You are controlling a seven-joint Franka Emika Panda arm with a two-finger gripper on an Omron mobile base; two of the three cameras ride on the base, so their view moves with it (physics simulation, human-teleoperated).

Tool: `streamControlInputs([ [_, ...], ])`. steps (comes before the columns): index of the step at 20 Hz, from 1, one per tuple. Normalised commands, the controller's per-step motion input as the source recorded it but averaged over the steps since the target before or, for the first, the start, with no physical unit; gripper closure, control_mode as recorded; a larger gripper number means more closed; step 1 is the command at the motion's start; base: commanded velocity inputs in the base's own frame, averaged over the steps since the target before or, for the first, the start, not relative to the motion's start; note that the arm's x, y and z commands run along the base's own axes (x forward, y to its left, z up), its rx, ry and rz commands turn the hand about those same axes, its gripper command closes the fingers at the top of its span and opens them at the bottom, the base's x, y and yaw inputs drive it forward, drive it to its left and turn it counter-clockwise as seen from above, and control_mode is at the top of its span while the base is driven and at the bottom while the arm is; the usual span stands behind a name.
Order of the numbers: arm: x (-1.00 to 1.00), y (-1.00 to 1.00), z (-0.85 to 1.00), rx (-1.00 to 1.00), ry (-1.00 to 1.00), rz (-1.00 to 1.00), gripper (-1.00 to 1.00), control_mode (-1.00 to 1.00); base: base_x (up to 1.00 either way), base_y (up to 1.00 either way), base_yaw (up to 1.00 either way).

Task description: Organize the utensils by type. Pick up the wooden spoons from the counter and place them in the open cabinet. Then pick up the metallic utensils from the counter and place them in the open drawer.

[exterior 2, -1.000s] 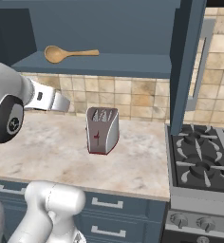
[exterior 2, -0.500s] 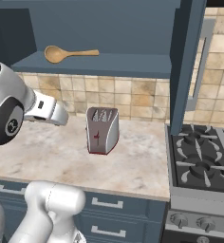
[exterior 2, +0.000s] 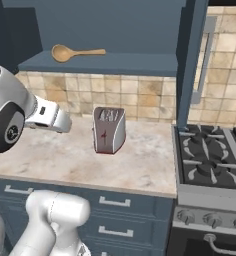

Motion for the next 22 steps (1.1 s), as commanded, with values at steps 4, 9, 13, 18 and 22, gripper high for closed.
streamControlInputs([
  [4, 0.0, 0.0, 0.0, 0.0, 0.0, 0.0, -1.0, 1.0, -0.78, -0.25, -0.13],
  [9, 0.0, 0.0, 0.0, 0.0, 0.0, 0.0, -1.0, 1.0, -0.29, -0.06, -0.89],
  [13, 0.0, 0.0, 0.0, 0.0, 0.0, 0.0, -1.0, 1.0, -0.1, 0.0, -1.0],
  [18, 0.0, 0.0, 0.0, 0.0, 0.0, 0.0, -1.0, 1.0, -0.02, 0.02, -1.0],
  [22, 0.0, 0.0, 0.0, 0.0, 0.0, 0.0, -1.0, 1.0, 0.0, 0.01, -1.0],
])
